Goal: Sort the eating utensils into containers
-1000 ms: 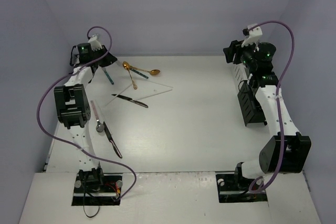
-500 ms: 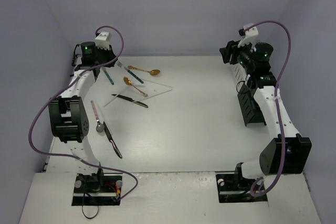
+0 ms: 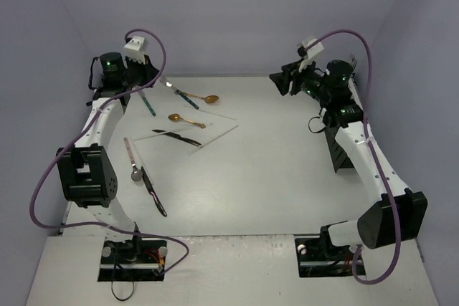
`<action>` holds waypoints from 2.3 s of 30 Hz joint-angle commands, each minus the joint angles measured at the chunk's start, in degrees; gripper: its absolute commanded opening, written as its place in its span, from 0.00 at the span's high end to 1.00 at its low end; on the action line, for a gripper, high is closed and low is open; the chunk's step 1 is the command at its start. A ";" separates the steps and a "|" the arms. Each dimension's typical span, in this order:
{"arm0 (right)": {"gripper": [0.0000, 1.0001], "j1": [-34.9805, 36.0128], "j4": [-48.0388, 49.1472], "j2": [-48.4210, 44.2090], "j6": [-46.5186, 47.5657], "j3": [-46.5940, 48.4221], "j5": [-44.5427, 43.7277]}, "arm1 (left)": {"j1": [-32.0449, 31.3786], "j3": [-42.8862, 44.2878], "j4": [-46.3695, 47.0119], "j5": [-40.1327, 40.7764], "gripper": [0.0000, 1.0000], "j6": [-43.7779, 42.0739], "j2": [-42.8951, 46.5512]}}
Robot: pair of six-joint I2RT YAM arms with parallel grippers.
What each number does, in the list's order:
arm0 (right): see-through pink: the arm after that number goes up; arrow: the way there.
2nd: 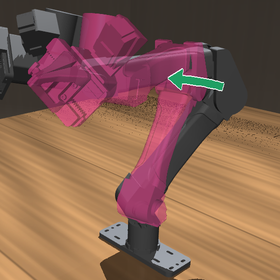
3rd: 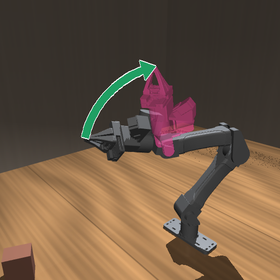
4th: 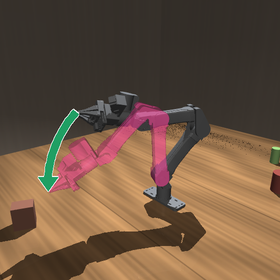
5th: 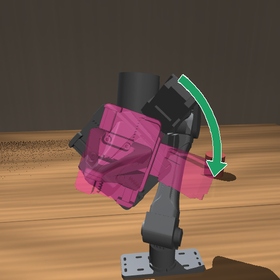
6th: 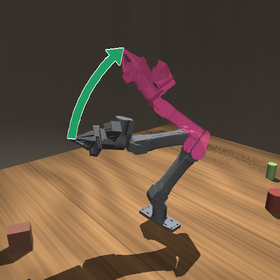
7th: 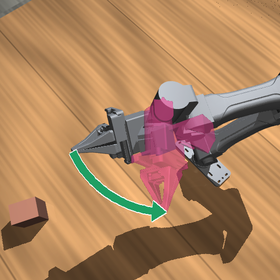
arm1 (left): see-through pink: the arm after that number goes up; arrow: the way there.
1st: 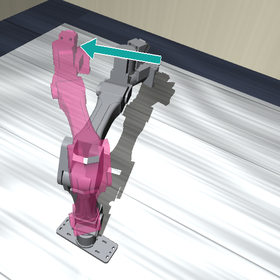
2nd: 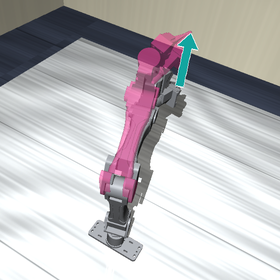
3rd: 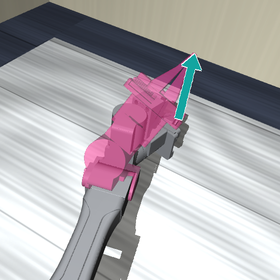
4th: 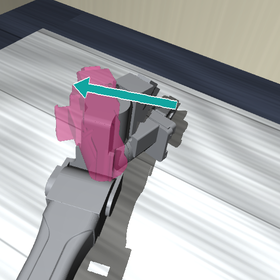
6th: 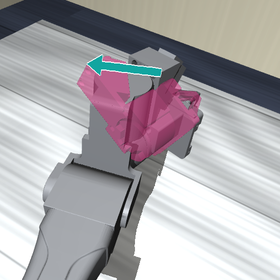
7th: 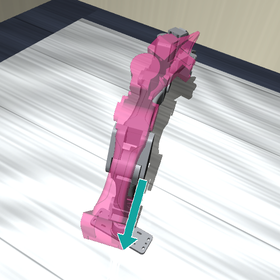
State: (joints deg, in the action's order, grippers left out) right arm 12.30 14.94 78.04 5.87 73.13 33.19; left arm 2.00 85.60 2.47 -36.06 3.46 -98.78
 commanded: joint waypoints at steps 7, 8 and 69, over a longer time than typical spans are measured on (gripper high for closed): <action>0.34 14.64 1.06 2.58 -10.00 8.14 9.29 | -4.95 -1.02 5.53 -32.11 1.00 7.23 16.69; 0.32 16.34 -0.22 3.43 -10.00 9.20 9.68 | -6.02 -2.43 5.53 -33.52 1.00 7.02 18.31; 1.00 -20.02 7.20 -1.72 -9.38 9.60 -15.47 | -4.26 -10.31 -8.82 6.60 0.09 12.17 25.18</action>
State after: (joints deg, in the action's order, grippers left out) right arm -2.81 3.85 79.95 -1.96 82.46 28.45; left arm -1.87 78.28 -11.08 -40.95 12.80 -76.50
